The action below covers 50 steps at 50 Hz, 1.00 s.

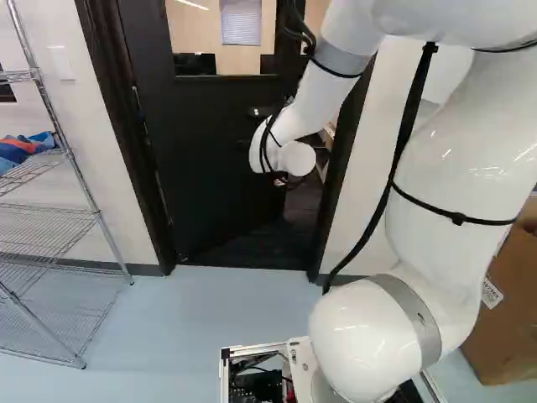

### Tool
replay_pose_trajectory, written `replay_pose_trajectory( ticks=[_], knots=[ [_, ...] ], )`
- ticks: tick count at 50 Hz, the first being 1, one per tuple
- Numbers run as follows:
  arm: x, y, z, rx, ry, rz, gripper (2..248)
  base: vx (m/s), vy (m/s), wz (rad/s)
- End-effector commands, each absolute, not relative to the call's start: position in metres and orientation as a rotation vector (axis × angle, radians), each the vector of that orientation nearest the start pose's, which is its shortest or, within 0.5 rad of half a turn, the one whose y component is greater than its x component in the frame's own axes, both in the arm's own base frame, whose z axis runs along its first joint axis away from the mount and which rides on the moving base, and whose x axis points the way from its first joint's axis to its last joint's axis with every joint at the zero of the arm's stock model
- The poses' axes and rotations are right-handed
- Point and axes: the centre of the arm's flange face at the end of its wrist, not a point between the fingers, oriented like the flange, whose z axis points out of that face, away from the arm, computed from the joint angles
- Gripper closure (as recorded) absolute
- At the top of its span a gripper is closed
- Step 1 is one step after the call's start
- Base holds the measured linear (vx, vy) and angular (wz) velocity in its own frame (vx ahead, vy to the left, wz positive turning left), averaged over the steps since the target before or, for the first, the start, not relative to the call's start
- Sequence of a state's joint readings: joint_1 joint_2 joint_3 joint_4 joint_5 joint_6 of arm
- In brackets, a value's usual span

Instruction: Open the door and move inside

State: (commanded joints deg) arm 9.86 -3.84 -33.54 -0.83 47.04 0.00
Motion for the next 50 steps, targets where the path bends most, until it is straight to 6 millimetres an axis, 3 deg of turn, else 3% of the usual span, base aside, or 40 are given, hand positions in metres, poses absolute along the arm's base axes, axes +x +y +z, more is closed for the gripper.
replay_pose_trajectory(
  ticks=[32,50],
  knots=[
    [0.39,0.049,0.435,-2.381,-0.326,-1.89,3,0.0,0.0,0.0],
    [0.362,0.028,0.433,-2.405,-0.285,-1.917,3,0.0,0.0,0.0]
  ],
)
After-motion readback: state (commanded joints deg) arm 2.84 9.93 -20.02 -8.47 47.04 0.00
